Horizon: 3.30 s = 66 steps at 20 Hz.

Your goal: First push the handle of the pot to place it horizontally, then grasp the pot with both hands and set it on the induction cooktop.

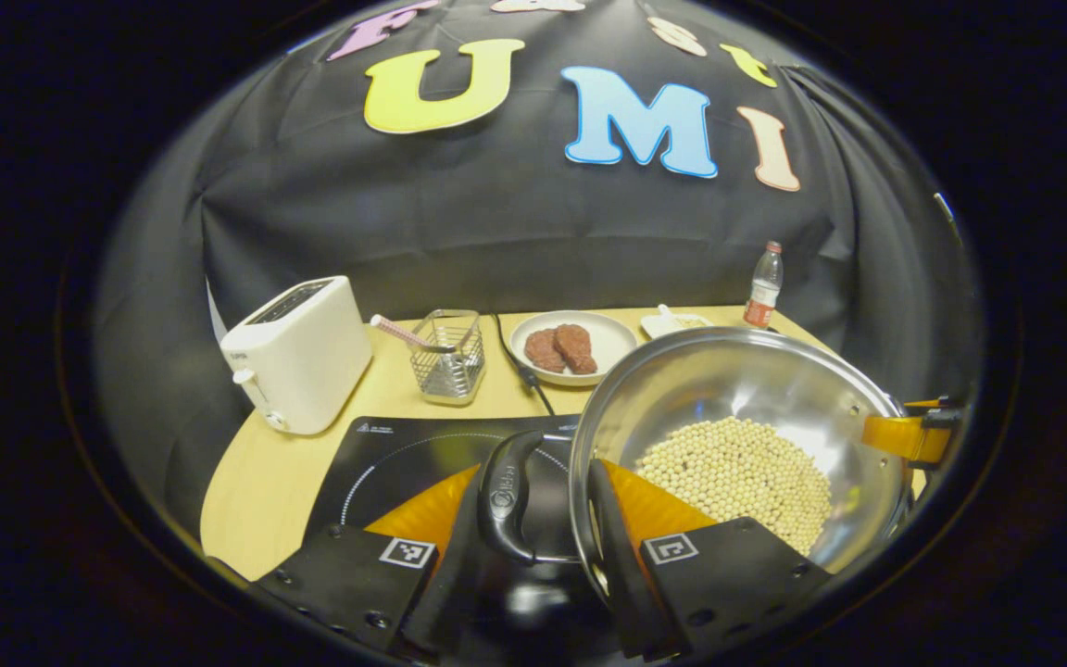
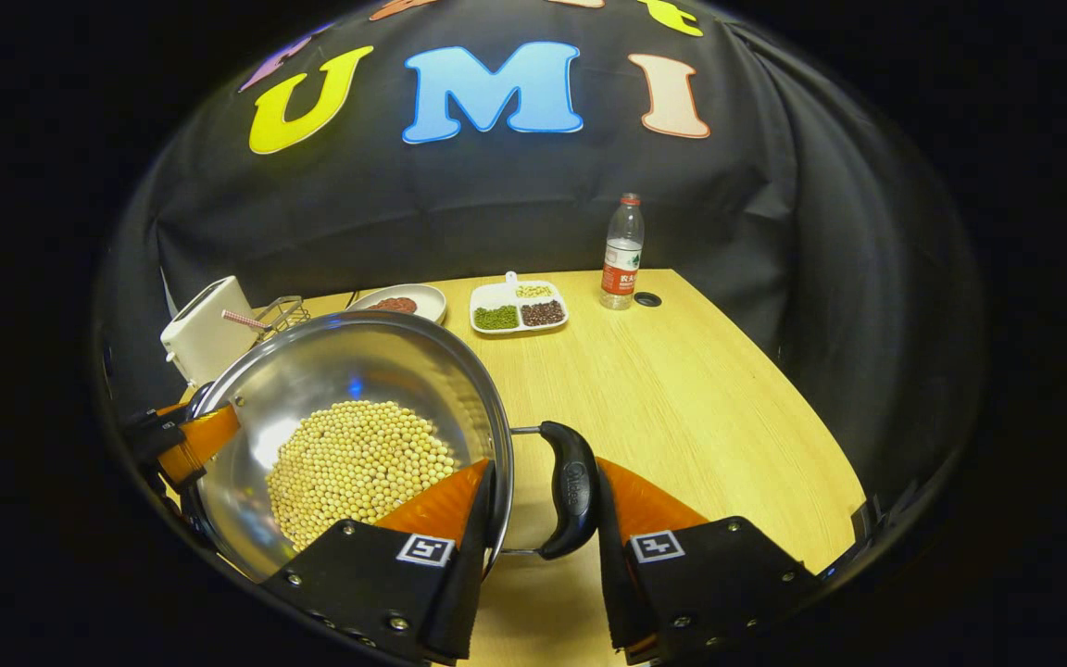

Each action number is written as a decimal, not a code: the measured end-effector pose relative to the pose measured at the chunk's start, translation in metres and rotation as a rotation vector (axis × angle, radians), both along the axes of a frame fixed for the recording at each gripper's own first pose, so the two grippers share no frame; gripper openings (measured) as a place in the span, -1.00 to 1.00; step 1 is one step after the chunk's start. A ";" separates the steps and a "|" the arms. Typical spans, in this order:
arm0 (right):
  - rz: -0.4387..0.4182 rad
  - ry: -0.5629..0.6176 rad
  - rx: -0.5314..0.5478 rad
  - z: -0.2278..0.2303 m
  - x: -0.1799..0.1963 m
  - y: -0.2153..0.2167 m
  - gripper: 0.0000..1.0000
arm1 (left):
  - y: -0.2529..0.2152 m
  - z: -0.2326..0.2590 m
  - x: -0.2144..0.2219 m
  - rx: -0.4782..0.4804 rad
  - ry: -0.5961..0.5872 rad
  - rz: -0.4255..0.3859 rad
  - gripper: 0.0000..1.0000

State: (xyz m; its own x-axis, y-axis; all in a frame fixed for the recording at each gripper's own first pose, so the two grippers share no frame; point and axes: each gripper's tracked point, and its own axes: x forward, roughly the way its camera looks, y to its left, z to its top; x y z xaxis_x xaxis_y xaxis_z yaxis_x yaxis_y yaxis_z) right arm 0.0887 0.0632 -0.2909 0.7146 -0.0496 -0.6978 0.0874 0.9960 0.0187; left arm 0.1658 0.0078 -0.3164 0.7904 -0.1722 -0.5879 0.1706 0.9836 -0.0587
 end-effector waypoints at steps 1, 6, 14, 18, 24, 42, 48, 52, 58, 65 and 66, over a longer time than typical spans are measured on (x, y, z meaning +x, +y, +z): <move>0.001 0.000 0.000 0.000 -0.001 0.006 0.10 | 0.008 -0.001 -0.001 0.001 -0.001 0.000 0.35; 0.009 -0.001 -0.005 0.003 -0.002 0.039 0.10 | 0.043 -0.004 0.001 -0.002 -0.001 0.007 0.35; 0.031 -0.001 0.001 0.003 0.001 0.090 0.09 | 0.101 -0.006 0.004 0.009 -0.003 0.025 0.27; 0.047 0.003 0.003 0.004 0.005 0.114 0.09 | 0.125 -0.009 0.006 0.014 -0.001 0.037 0.27; 0.077 0.016 0.002 0.000 0.012 0.146 0.10 | 0.164 -0.018 0.011 0.022 0.015 0.057 0.27; 0.121 0.000 0.040 -0.020 0.026 0.183 0.19 | 0.204 -0.032 0.028 0.063 -0.015 0.122 0.56; 0.142 -0.170 0.011 0.013 0.040 0.149 0.96 | 0.197 0.039 0.029 0.110 -0.207 0.151 0.93; 0.139 -0.377 -0.047 0.077 0.038 0.106 0.96 | 0.166 0.085 0.008 0.074 -0.305 0.158 1.00; 0.186 -0.554 -0.080 0.149 0.002 0.044 0.96 | 0.093 0.153 -0.043 0.003 -0.403 0.183 0.93; 0.157 -0.587 -0.028 0.178 -0.041 -0.036 0.96 | -0.010 0.234 -0.100 0.012 -0.555 0.156 1.00; 0.170 -0.588 -0.018 0.180 -0.048 -0.042 0.95 | -0.020 0.243 -0.106 0.009 -0.570 0.158 0.94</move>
State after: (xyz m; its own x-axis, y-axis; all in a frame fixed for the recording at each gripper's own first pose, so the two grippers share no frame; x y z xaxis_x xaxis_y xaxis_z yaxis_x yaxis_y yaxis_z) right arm 0.0408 0.0211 -0.1106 0.9786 0.0912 -0.1842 -0.0929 0.9957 -0.0010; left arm 0.0599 -0.0125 -0.0734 0.9977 -0.0235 -0.0633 0.0240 0.9997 0.0075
